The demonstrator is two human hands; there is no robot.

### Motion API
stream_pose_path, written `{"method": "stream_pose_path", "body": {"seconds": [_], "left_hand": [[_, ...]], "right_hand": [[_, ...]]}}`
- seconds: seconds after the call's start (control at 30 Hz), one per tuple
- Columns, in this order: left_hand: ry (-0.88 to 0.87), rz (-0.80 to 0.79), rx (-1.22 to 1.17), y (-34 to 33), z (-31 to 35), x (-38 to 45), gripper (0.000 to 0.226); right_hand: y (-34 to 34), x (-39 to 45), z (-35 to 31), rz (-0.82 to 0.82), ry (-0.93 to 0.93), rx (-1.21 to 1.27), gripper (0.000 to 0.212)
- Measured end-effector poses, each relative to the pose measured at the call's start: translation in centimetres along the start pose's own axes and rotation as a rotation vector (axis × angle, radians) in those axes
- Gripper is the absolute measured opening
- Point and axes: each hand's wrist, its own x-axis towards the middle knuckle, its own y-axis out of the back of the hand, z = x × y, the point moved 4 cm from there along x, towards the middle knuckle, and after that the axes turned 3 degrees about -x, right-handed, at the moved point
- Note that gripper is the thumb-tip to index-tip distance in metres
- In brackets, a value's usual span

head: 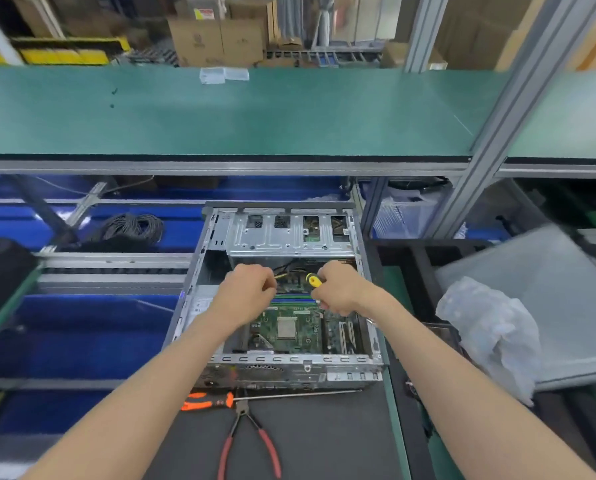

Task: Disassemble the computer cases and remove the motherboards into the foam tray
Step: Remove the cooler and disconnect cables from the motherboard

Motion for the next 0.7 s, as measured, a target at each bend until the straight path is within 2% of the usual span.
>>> {"method": "stream_pose_path", "body": {"seconds": [0.03,0.1,0.17,0.23,0.33,0.43,0.57,0.7], "left_hand": [[-0.010,-0.055,0.057,-0.3,-0.4,0.3,0.015],[-0.039,-0.156,0.145,-1.1,-0.7,0.8,0.017],[-0.073,-0.232,0.204,-2.1,-0.7,1.3,0.018],[-0.100,-0.304,0.239,-3.4,-0.5,2.0,0.022],[-0.127,-0.392,0.285,-5.4,0.0,3.0,0.024],[-0.080,-0.433,0.282,-7.2,0.0,3.8,0.023],[-0.049,-0.449,0.273,-9.4,-0.7,4.4,0.028],[-0.054,-0.498,0.243,-10.1,-1.1,5.3,0.046]], "right_hand": [[-0.6,0.3,0.0,-0.025,-0.009,-0.027,0.011],[-1.7,1.0,0.1,-0.061,-0.001,-0.095,0.049],[-2.6,1.4,-0.2,-0.084,0.047,-0.159,0.071],[-3.7,2.3,-0.2,-0.118,0.073,-0.241,0.068],[-5.3,4.0,0.4,-0.110,0.065,-0.318,0.046],[-6.7,5.5,1.3,-0.096,0.037,-0.425,0.033],[-7.5,6.6,1.6,-0.048,0.078,-0.565,0.032],[-8.0,7.2,1.6,-0.041,0.164,-0.656,0.052]]}}
